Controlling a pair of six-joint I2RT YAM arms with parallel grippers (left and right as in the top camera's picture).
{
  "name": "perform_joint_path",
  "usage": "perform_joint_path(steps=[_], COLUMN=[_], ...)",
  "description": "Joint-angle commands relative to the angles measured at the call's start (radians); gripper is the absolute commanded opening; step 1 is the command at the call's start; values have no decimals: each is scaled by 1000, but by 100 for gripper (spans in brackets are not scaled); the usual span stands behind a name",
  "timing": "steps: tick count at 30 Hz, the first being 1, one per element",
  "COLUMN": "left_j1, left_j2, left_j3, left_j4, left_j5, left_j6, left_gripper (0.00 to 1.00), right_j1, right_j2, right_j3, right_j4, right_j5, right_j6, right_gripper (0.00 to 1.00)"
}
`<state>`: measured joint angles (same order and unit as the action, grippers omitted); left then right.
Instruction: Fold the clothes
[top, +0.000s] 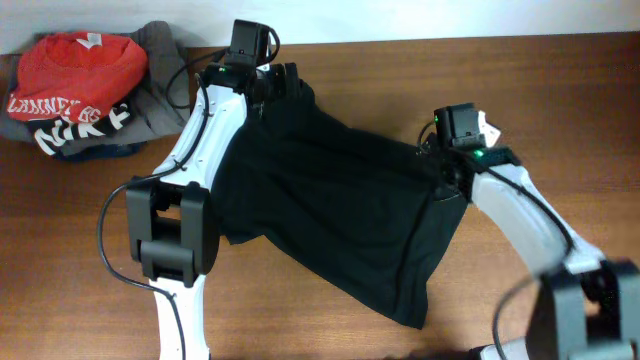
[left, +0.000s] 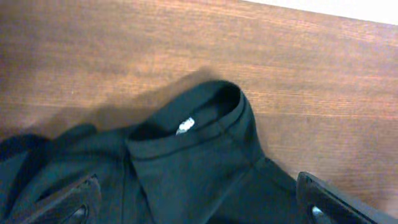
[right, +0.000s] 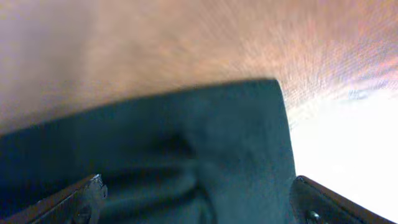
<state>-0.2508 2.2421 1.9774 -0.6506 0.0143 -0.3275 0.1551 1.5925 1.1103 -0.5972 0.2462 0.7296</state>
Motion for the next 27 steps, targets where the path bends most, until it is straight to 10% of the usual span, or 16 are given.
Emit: perform_joint_path(steps=[1, 27], left_j1=[2, 2], left_j2=[74, 198], left_j3=[4, 4], left_j4=[3, 50], left_j5=[17, 21], left_j6=[28, -26], left_gripper=[99, 99], right_j1=[21, 29], right_j2=[-70, 12], right_j3=[4, -16], right_j4=[-8, -11], right_j5=[23, 24], right_j6=[-23, -23], right_gripper=[99, 99])
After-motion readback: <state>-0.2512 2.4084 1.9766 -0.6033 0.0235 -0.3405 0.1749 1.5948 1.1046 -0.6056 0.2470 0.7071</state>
